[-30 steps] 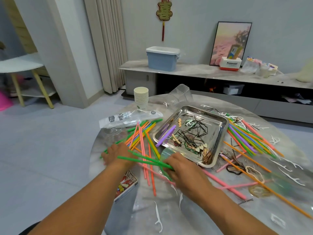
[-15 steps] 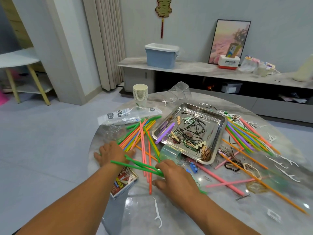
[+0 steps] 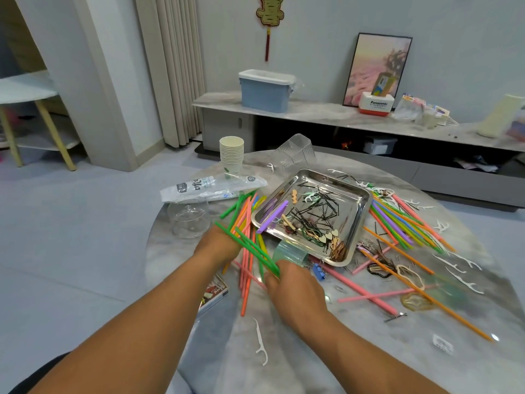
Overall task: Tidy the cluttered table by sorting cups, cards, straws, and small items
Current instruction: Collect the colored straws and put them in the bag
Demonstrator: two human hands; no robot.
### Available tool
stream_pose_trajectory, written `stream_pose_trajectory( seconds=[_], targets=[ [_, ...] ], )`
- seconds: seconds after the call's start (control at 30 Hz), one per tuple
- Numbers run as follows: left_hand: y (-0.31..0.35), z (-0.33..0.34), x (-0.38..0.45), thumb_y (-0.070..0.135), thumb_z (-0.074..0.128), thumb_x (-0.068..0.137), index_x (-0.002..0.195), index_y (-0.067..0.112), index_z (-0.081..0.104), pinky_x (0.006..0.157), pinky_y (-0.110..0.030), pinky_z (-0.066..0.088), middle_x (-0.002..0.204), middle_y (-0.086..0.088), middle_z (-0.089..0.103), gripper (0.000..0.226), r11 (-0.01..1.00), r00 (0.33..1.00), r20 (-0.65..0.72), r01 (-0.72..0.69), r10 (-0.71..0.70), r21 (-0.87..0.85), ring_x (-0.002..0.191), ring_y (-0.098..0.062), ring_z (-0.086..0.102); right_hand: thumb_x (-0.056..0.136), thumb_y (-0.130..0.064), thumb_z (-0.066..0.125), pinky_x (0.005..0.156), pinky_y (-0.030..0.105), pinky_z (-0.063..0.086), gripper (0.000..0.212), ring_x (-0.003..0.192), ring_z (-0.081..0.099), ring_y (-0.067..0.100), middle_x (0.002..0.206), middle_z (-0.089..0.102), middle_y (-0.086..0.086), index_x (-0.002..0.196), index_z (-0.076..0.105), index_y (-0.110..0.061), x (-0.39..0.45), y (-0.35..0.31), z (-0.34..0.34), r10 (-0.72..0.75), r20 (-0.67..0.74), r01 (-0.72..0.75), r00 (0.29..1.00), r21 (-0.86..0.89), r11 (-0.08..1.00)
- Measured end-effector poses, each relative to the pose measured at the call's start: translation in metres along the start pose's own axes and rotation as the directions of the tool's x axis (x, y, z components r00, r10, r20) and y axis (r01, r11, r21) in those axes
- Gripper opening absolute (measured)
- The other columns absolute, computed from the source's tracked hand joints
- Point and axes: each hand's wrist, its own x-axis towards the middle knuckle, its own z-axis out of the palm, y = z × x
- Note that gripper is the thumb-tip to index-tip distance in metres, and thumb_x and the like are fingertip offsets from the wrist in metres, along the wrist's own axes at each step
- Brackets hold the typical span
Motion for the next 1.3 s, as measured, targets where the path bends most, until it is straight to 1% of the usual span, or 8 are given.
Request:
stream_pose_trajectory(
  seconds=[0.1,0.17,0.4,0.67,0.8,0.97,1.13,1.3],
  targets=[
    [0.001,0.0,0.004,0.035,0.08,0.08,0.084,0.017,0.061,0.077,-0.034,0.054,0.083,-0.006,0.067,0.027,0.996,0.998,0.031,0.048,-0.045,-0.078,0.081,-0.028,0.066,0.104,-0.044,0.046,0.07,0.036,0.047,0.027,0.093,0.063,0.031,0.095,0.067,0.003,0.097,0.058,-0.021,0.003,0.002,-0.003,0.04,-0.018,-0.039,0.999,0.076,0.996],
    [0.001,0.002,0.005,0.056,0.082,0.071,0.112,0.011,0.056,0.093,-0.043,0.052,0.113,-0.009,0.067,0.066,0.99,0.99,0.033,0.137,-0.137,0.014,0.105,-0.033,0.064,0.104,-0.044,0.046,0.069,0.037,0.048,0.029,0.086,0.061,0.03,0.086,0.065,0.002,0.09,0.056,-0.021,0.005,0.003,-0.006,0.066,-0.046,-0.058,0.997,0.152,0.987],
    [0.024,0.024,0.009,0.068,0.076,0.063,0.135,0.014,0.051,0.102,-0.042,0.04,0.139,-0.01,0.053,0.093,0.936,0.982,-0.104,0.18,-0.155,0.303,0.129,-0.031,0.049,0.099,-0.041,0.052,0.059,0.036,0.038,0.036,0.064,0.047,0.026,0.061,0.049,-0.003,0.068,0.045,-0.023,0.017,0.007,-0.018,0.138,-0.118,-0.086,0.983,0.365,0.927],
    [0.037,0.043,0.023,0.045,0.069,0.081,0.115,0.012,0.065,0.082,-0.035,0.051,0.116,-0.011,0.065,0.048,0.97,0.98,-0.02,0.198,-0.197,0.138,0.102,-0.031,0.064,0.101,-0.038,0.054,0.054,0.035,0.032,0.038,0.056,0.043,0.022,0.059,0.047,-0.002,0.068,0.046,-0.019,0.026,0.02,-0.031,0.144,-0.159,-0.076,0.977,0.373,0.925],
    [0.04,0.038,0.03,0.03,0.068,0.087,0.097,0.008,0.062,0.068,-0.03,0.046,0.091,-0.009,0.063,0.025,0.978,0.978,0.014,0.208,-0.207,-0.024,0.085,-0.03,0.062,0.1,-0.038,0.055,0.058,0.038,0.044,0.036,0.059,0.053,0.028,0.059,0.052,0.002,0.073,0.053,-0.015,0.032,0.024,-0.034,0.142,-0.151,-0.071,0.978,0.401,0.913],
    [0.043,0.05,0.043,0.018,0.073,0.083,0.115,-0.004,0.063,0.072,-0.035,0.054,0.106,-0.021,0.069,0.039,0.897,0.955,0.071,0.295,-0.288,-0.329,0.086,-0.03,0.066,0.101,-0.039,0.053,0.058,0.035,0.044,0.036,0.059,0.055,0.028,0.06,0.052,0.002,0.074,0.054,-0.015,0.034,0.024,-0.034,0.145,-0.142,-0.073,0.979,0.422,0.904],
    [0.054,0.071,0.037,0.011,0.061,0.085,0.11,-0.006,0.065,0.071,-0.037,0.054,0.095,-0.021,0.066,0.031,0.798,0.926,0.217,0.377,-0.31,-0.47,0.081,-0.031,0.064,0.1,-0.04,0.054,0.059,0.036,0.04,0.038,0.062,0.051,0.028,0.061,0.052,0.001,0.069,0.05,-0.018,0.035,0.019,-0.034,0.151,-0.17,-0.072,0.974,0.4,0.914],
    [0.068,0.072,0.002,0.003,0.051,0.092,0.117,-0.006,0.064,0.039,-0.02,0.04,0.068,-0.014,0.056,0.029,0.707,0.908,0.296,0.418,-0.297,-0.571,0.056,-0.028,0.052,0.097,-0.045,0.054,0.063,0.038,0.046,0.037,0.065,0.055,0.029,0.063,0.055,0.001,0.073,0.054,-0.017,0.033,0.02,-0.035,0.155,-0.146,-0.085,0.977,0.398,0.913]
  ],
)
